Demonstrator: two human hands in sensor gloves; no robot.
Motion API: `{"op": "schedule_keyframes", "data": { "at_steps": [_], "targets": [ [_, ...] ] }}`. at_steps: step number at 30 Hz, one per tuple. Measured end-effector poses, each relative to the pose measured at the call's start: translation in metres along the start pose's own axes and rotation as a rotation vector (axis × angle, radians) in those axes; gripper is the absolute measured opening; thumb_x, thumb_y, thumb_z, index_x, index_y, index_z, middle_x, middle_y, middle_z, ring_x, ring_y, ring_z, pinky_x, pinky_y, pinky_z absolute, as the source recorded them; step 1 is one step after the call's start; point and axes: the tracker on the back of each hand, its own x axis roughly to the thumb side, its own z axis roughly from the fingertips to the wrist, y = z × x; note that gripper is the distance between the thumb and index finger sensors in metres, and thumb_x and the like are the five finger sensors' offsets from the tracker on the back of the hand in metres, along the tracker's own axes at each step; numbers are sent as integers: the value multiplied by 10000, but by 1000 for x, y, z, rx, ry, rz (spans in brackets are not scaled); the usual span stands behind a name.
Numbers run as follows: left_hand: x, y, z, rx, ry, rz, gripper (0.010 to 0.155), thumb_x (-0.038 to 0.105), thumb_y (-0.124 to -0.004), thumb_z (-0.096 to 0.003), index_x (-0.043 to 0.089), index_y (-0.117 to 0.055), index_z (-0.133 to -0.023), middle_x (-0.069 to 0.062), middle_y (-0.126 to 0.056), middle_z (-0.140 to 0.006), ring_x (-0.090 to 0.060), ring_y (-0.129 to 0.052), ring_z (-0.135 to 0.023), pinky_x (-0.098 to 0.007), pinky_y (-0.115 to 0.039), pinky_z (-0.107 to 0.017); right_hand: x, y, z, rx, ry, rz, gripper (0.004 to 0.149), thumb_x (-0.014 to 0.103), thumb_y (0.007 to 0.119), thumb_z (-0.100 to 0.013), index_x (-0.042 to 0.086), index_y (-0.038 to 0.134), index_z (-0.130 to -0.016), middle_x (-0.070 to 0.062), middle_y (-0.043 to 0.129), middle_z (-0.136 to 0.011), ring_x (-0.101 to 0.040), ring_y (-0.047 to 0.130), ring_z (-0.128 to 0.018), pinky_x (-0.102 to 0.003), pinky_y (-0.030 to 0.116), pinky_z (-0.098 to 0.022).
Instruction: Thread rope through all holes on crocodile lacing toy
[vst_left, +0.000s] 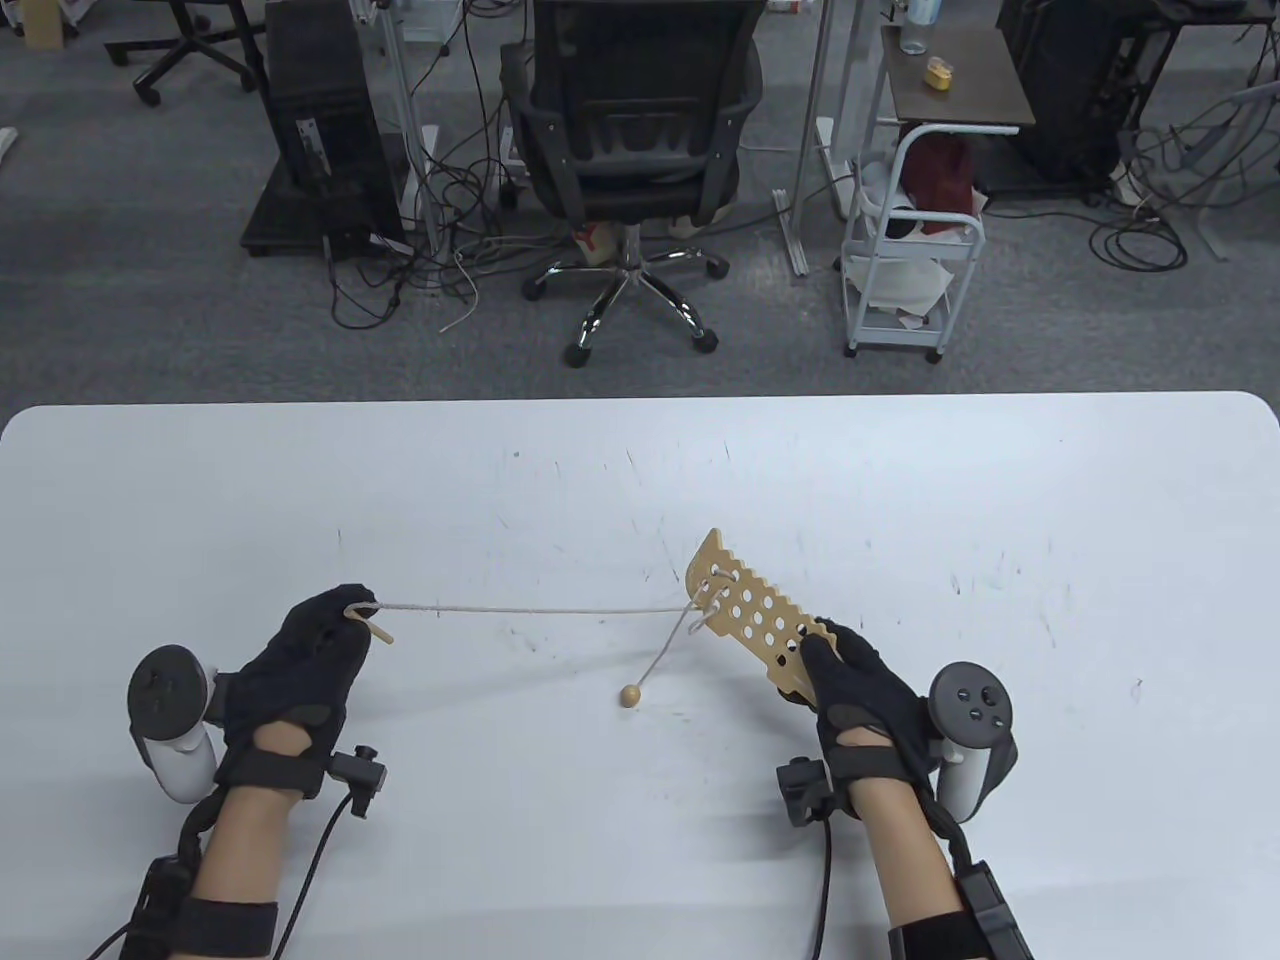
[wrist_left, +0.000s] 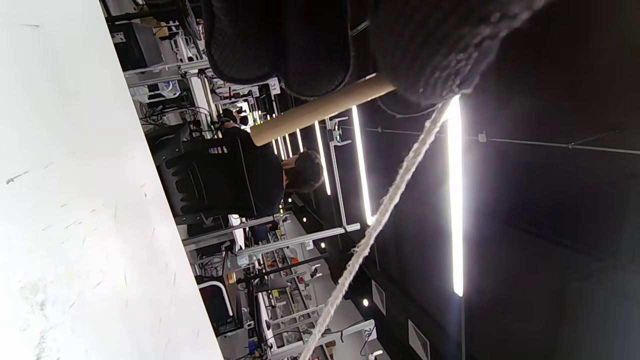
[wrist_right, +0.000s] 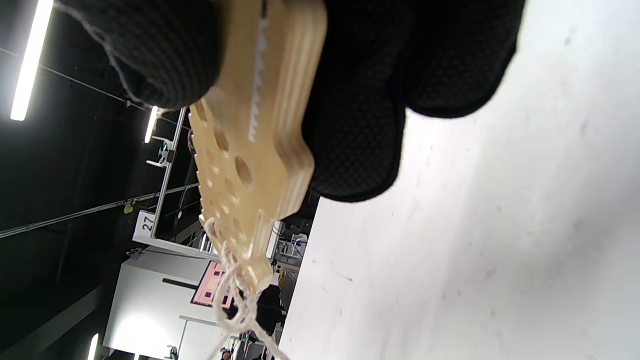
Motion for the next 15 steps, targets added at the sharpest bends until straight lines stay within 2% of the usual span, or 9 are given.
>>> {"op": "schedule_keyframes", "data": {
  "at_steps": [15],
  "targets": [
    [1, 19, 1, 77, -13, 57, 453, 457, -827, -431, 496, -822, -882, 38, -762, -971, -275, -724, -958, -587, -451, -789, -13, -16, -8, -91, 73, -21, 450, 425, 813, -464, 217, 803, -863, -63, 1018, -691, -270, 1059, -528, -473, 814, -459]
  ]
}}
